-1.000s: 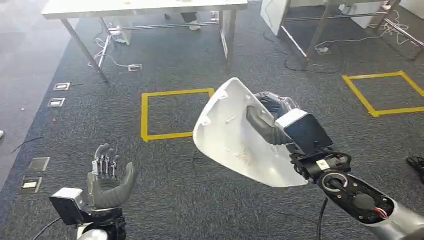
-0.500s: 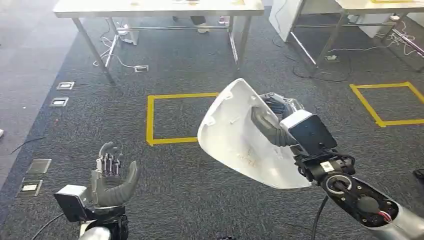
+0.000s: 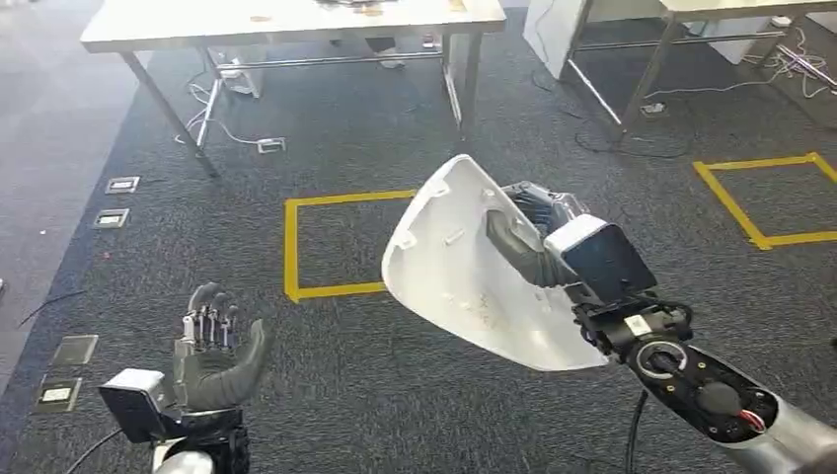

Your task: Take the parts from the cabinet and place them on the table.

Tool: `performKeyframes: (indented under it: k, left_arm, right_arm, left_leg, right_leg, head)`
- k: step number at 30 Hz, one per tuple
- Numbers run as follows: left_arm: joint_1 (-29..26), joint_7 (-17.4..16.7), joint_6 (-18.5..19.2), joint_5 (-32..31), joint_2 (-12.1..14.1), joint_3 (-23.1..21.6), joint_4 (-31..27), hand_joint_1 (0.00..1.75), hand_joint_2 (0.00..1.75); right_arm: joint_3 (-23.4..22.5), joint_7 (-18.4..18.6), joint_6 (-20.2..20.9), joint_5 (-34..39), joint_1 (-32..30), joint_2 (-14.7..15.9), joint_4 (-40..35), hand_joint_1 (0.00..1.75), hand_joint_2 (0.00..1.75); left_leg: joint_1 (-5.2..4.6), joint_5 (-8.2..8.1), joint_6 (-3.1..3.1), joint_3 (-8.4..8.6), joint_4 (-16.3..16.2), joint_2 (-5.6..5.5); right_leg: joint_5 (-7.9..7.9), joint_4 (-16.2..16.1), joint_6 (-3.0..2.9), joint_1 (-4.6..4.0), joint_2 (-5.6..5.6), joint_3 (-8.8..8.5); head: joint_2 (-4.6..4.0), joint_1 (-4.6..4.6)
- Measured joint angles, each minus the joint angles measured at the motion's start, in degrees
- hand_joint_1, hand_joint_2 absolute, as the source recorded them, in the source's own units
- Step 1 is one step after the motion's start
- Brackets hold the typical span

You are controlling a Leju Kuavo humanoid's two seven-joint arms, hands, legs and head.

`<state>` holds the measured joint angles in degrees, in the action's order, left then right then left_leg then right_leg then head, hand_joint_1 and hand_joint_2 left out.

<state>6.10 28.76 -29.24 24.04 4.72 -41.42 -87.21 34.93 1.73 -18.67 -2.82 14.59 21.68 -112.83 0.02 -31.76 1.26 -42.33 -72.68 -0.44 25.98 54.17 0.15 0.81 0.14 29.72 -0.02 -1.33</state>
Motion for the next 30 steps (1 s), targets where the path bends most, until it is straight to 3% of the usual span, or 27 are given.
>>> performKeyframes:
  k: [2,3,4,5,8,9,10,11,13,14,15,16,17,19,20,21,22,24,25,26,28,29,30]
  left_arm:
    - [0.0,0.0,0.1,0.0,0.0,0.0,0.0,0.0,1.75]
    - [0.0,0.0,0.1,0.0,0.0,0.0,0.0,0.0,1.75]
    - [0.0,0.0,0.2,0.0,0.0,0.0,0.0,0.0,1.75]
    - [0.1,0.0,0.3,0.1,0.0,0.0,0.1,0.0,1.75]
    - [0.1,0.0,0.3,0.2,0.0,0.0,0.1,0.0,1.75]
    - [0.2,0.0,0.3,0.2,-0.1,0.0,0.1,0.0,1.75]
    - [0.2,0.0,0.3,0.2,-0.1,0.0,0.1,0.0,1.75]
    - [0.4,0.0,0.3,0.2,-0.1,0.0,0.1,0.0,1.75]
    - [0.4,0.0,0.3,0.3,-0.1,0.0,0.1,0.0,1.75]
    - [0.3,0.0,0.3,0.3,-0.1,0.0,0.1,0.0,1.75]
    - [0.3,0.0,0.3,0.3,-0.1,0.0,0.2,0.0,1.75]
    - [0.3,0.0,0.3,0.3,-0.1,0.0,0.2,0.0,1.75]
    - [0.3,0.0,0.3,0.3,-0.1,0.0,0.2,0.0,1.75]
    - [0.3,0.1,0.4,0.4,-0.1,0.0,0.3,0.0,1.75]
    - [0.5,0.1,0.4,0.4,-0.1,0.0,0.4,0.0,1.75]
    - [0.6,0.2,0.4,0.4,-0.1,0.0,0.5,0.0,1.75]
    - [0.6,0.1,0.4,0.4,0.0,0.0,0.5,0.0,1.75]
    - [0.9,0.2,0.4,0.4,-0.1,0.0,0.5,0.0,1.75]
    - [0.9,0.2,0.4,0.4,0.0,0.0,0.5,0.0,1.75]
    - [1.1,0.3,0.4,0.3,0.0,0.0,0.5,0.0,1.75]
    - [1.0,0.3,0.4,0.4,0.0,0.0,0.5,0.0,1.75]
    - [0.9,0.3,0.4,0.4,0.0,0.0,0.6,0.0,1.75]
    - [0.9,0.3,0.4,0.4,0.0,0.0,0.6,0.0,1.75]
  right_arm:
    - [0.0,0.0,0.0,0.0,0.0,0.0,0.1,1.75,1.75]
    - [0.0,0.0,0.0,0.0,0.0,0.0,0.1,1.75,1.75]
    - [0.0,0.0,0.0,0.0,0.0,0.0,0.1,1.75,1.75]
    - [0.1,0.0,0.0,0.0,0.0,-0.1,0.2,1.75,1.75]
    - [0.1,0.0,0.0,0.1,0.2,-0.1,0.2,1.75,1.75]
    - [0.0,0.0,0.0,0.2,0.4,-0.1,0.3,1.75,1.75]
    - [0.1,0.0,0.0,0.2,0.5,-0.1,0.3,1.75,1.75]
    - [0.0,-0.2,0.0,0.2,0.7,-0.1,0.3,1.75,1.75]
    - [0.1,-0.2,0.0,0.3,0.7,-0.1,0.5,1.75,1.75]
    - [0.1,-0.2,0.1,0.3,0.7,-0.1,0.6,1.75,1.75]
    - [0.1,-0.2,0.1,0.5,0.7,-0.1,0.7,1.75,1.75]
    - [0.1,-0.2,0.1,0.7,0.7,-0.1,0.9,1.75,1.75]
    - [0.1,-0.2,0.1,0.9,0.7,-0.1,0.9,1.75,1.75]
    - [0.1,-0.5,0.1,1.1,0.8,-0.1,1.0,1.75,1.75]
    - [0.1,-0.6,0.2,1.1,0.8,-0.1,1.2,1.75,1.75]
    - [0.3,-0.6,0.3,1.2,1.1,-0.1,1.4,1.75,1.75]
    - [0.3,-0.6,0.3,1.2,1.1,-0.1,1.4,1.75,1.75]
    - [0.4,-0.7,0.3,1.2,1.4,-0.1,1.5,1.75,1.75]
    - [0.4,-0.7,0.3,1.2,1.5,-0.1,1.5,1.75,1.75]
    - [0.4,-0.8,0.3,1.2,1.6,-0.2,1.5,1.75,1.75]
    - [0.4,-0.8,0.3,1.2,1.6,-0.2,1.7,1.75,1.75]
    - [0.5,-0.8,0.4,1.2,1.6,-0.2,1.8,1.75,1.75]
    - [0.5,-0.8,0.4,1.2,1.6,-0.2,1.9,1.75,1.75]
  left_leg:
    - [0.08,5.45,-0.3,1.98,7.6,0.02]
    - [0.08,8.91,-0.62,3.71,12.8,0.05]
    - [0.07,12.77,-0.95,4.97,17.4,0.15]
    - [-0.31,10.58,-1.23,4.87,17.9,0.19]
    - [-0.31,10.77,-2.41,5.68,18.3,0.07]
    - [-0.12,10.66,-2.74,6.74,18.6,-0.06]
    - [-0.06,10.26,-3.11,7.68,18.9,-0.05]
    - [-0.04,9.78,-3.59,8.29,18.9,-0.04]
    - [-0.05,8.79,-3.66,9.19,18.9,-0.1]
    - [-0.06,8.28,-3.67,9.73,18.9,-0.17]
    - [-0.06,7.75,-3.67,10.42,18.9,-0.25]
    - [-0.06,7.1,-3.62,11.35,18.9,-0.36]
    - [-0.05,6.41,-3.51,12.37,18.9,-0.46]
    - [-0.06,4.93,-3.12,14.02,19.0,-0.5]
    - [-0.33,4.3,-2.82,14.56,18.3,-0.57]
    - [-0.44,4.01,-2.53,14.14,18.7,-0.81]
    - [-0.41,3.78,-2.2,14.39,18.7,-0.76]
    - [-0.51,3.12,-1.61,14.97,18.7,-0.76]
    - [-0.33,2.85,-1.33,14.7,17.5,-0.55]
    - [-0.34,2.53,-0.88,12.68,13.7,-0.3]
    - [-0.13,-0.41,-0.37,6.25,4.2,-0.04]
    - [-0.12,-2.22,-0.37,3.35,0.8,-0.02]
    - [-0.12,-2.88,-0.46,1.58,-0.3,-0.02]
  right_leg:
    - [1.21,0.0,0.17,0.07,0.07,-1.7]
    - [1.85,0.0,0.32,0.08,0.07,-2.61]
    - [2.45,-0.2,0.55,0.07,0.03,-2.25]
    - [3.05,0.0,0.96,-0.23,0.34,-3.51]
    - [3.36,-0.2,1.86,-0.29,0.38,-4.37]
    - [3.57,0.3,2.17,-0.24,0.35,-4.44]
    - [3.75,2.7,2.3,0.01,0.16,-3.32]
    - [4.29,7.4,2.38,-0.06,0.16,-0.87]
    - [7.62,16.2,2.7,-0.04,0.16,5.19]
    - [9.55,18.6,2.75,-0.05,0.15,7.47]
    - [10.21,18.9,2.78,-0.05,0.15,8.71]
    - [9.17,17.0,2.83,-0.04,0.15,8.84]
    - [6.36,13.2,2.79,-0.03,0.14,8.1]
    - [-2.91,3.5,2.22,-0.06,0.13,6.08]
    - [-4.29,0.9,2.0,-0.41,0.18,6.46]
    - [-2.86,1.3,1.55,-0.46,0.05,5.61]
    - [-3.77,1.2,1.19,-0.39,0.21,5.58]
    - [-3.27,1.1,0.59,-0.17,0.27,4.86]
    - [-3.08,0.9,0.42,-0.01,0.34,4.13]
    - [-2.69,0.8,0.11,0.07,0.23,3.63]
    - [-1.86,0.8,-0.1,0.07,0.2,2.92]
    - [-1.35,0.8,-0.09,0.07,0.21,2.46]
    - [-0.83,0.8,-0.08,0.07,0.24,1.88]
  head:
    - [0.0,0.35]
    - [0.0,0.52]
    - [0.0,0.77]
    - [0.0,1.12]
    - [0.02,0.81]
    - [0.0,0.59]
    - [0.0,0.37]
    - [0.0,0.22]
    - [0.0,-0.65]
    - [0.0,-0.72]
    - [0.0,-0.96]
    - [0.0,-1.2]
    - [0.0,-1.53]
    - [0.0,-2.16]
    - [0.0,-2.1]
    - [0.0,-2.19]
    - [0.0,-1.9]
    - [0.0,-1.66]
    - [0.0,-1.68]
    - [0.0,-1.24]
    - [0.0,-0.44]
    - [0.0,-0.22]
    - [0.0,0.02]
